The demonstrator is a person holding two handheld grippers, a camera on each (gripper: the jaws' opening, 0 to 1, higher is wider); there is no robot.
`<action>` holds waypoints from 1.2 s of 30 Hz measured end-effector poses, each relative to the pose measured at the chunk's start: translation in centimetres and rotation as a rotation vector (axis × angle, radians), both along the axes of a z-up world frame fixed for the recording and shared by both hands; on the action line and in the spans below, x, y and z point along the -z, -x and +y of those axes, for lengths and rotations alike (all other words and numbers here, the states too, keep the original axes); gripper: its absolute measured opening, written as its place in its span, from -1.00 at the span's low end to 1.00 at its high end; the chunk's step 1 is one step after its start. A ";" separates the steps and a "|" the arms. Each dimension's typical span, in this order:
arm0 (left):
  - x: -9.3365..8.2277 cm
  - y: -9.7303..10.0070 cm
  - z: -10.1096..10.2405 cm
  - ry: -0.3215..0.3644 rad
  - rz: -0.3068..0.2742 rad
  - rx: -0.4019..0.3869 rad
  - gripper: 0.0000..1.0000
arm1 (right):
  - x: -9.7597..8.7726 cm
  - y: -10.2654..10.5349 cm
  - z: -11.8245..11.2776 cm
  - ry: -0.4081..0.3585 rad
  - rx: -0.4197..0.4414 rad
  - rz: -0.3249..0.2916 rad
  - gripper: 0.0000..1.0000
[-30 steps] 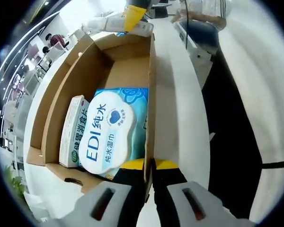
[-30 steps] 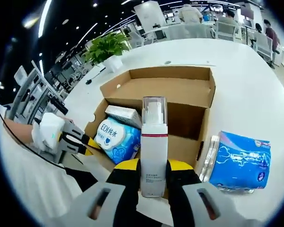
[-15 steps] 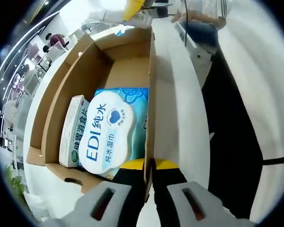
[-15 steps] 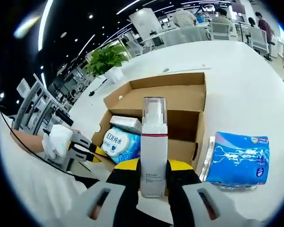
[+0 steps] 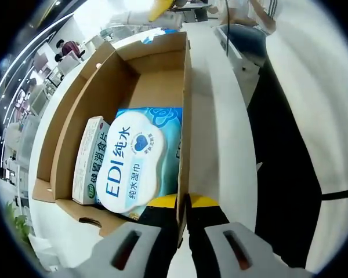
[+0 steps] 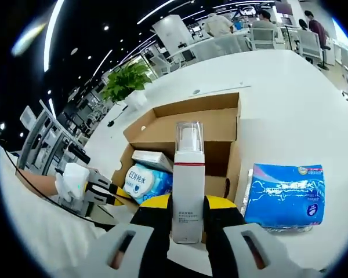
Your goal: Operate the shoe box by opening the lid, removing the specified soft item, and placing it in the target area until the item is outside and the box remains undamaged.
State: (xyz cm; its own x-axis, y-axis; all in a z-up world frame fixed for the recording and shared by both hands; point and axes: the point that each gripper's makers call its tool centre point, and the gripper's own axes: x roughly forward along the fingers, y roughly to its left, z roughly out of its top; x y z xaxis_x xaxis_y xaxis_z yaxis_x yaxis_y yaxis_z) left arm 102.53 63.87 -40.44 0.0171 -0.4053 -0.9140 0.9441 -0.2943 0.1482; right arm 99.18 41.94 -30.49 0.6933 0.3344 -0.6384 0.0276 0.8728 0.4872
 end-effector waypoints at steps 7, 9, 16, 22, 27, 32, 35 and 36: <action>0.0 0.0 0.0 0.000 0.001 0.000 -0.92 | -0.6 0.1 -1.7 -0.041 0.070 -0.027 -0.61; 0.0 0.0 0.0 0.000 0.000 0.000 -0.92 | -0.7 0.3 -2.6 -0.026 0.085 -0.026 -0.61; -0.1 0.1 0.0 0.000 0.001 0.000 -0.92 | -0.9 1.2 -5.8 -0.002 0.148 -0.026 -0.61; -0.1 0.2 0.1 0.001 -0.001 -0.002 -0.92 | -0.8 2.6 -8.0 0.043 0.195 -0.008 -0.61; -0.1 0.3 0.1 0.000 -0.001 -0.003 -0.92 | -1.2 4.4 -12.2 0.079 0.279 0.000 -0.61; -0.1 0.3 0.2 0.003 -0.007 -0.004 -0.91 | -1.9 5.1 -14.1 0.090 0.318 -0.011 -0.61; -0.2 0.4 0.2 0.006 -0.010 -0.002 -0.91 | -2.2 5.6 -14.8 0.099 0.341 -0.007 -0.61; -0.2 0.4 0.2 0.007 -0.012 -0.001 -0.91 | -2.3 5.6 -14.7 0.100 0.347 -0.009 -0.61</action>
State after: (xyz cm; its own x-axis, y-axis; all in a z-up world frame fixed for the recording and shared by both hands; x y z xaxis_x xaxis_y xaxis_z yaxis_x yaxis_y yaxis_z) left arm 102.14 64.02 -40.23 0.0282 -0.4119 -0.9108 0.9425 -0.2927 0.1615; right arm 93.56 27.20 -28.20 0.7600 0.0147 -0.6497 0.3266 0.8557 0.4014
